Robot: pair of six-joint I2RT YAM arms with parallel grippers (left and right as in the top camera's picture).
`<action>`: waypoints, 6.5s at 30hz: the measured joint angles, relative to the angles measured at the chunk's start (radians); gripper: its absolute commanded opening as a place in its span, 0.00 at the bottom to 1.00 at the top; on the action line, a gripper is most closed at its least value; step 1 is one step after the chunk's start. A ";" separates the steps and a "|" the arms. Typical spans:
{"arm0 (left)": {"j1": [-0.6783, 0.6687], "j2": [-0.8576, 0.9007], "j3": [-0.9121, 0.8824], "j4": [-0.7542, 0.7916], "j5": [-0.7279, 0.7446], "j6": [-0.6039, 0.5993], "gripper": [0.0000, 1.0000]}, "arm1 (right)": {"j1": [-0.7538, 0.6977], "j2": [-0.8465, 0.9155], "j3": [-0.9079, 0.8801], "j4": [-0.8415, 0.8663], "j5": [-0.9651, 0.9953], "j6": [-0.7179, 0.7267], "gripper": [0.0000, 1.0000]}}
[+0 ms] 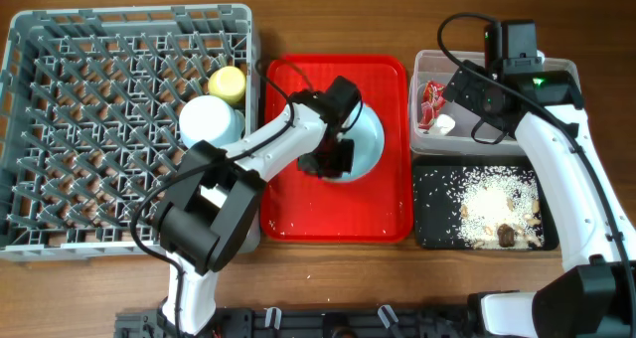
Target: Sort waste into correct bins and load items into the dishwasher rack
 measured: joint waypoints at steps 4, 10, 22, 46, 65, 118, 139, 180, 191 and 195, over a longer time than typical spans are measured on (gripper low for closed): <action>0.000 0.000 -0.010 -0.142 0.013 0.001 0.04 | 0.000 0.000 0.000 0.000 0.000 0.000 1.00; 0.000 -0.132 -0.019 -0.102 0.011 -0.001 0.31 | 0.000 0.000 0.000 0.000 0.000 0.000 1.00; 0.124 -0.229 -0.036 -0.019 -0.303 -0.034 0.69 | 0.000 0.000 0.000 0.000 0.000 0.000 1.00; 0.102 -0.236 -0.396 0.504 -0.184 0.054 0.05 | 0.000 0.000 0.000 0.000 0.000 0.000 1.00; 0.097 -0.878 -0.361 0.479 -0.544 0.101 0.04 | 0.000 0.000 0.000 0.000 0.000 0.000 1.00; 0.183 -0.513 -0.288 0.554 -0.946 0.570 0.64 | 0.000 0.000 0.000 -0.001 0.000 0.000 1.00; 0.849 -0.253 0.173 0.084 -0.105 0.420 0.27 | 0.000 0.000 0.000 0.000 0.000 0.000 1.00; 0.179 -0.555 -0.423 0.092 -0.313 0.000 0.40 | 0.000 0.000 0.000 0.000 0.000 0.000 1.00; 0.183 -0.702 -0.195 -0.006 -0.405 0.018 0.42 | 0.000 0.000 0.000 0.000 0.000 0.000 1.00; 0.193 -0.578 -0.293 0.033 -0.441 0.024 0.42 | 0.000 0.000 0.000 -0.001 0.000 0.000 1.00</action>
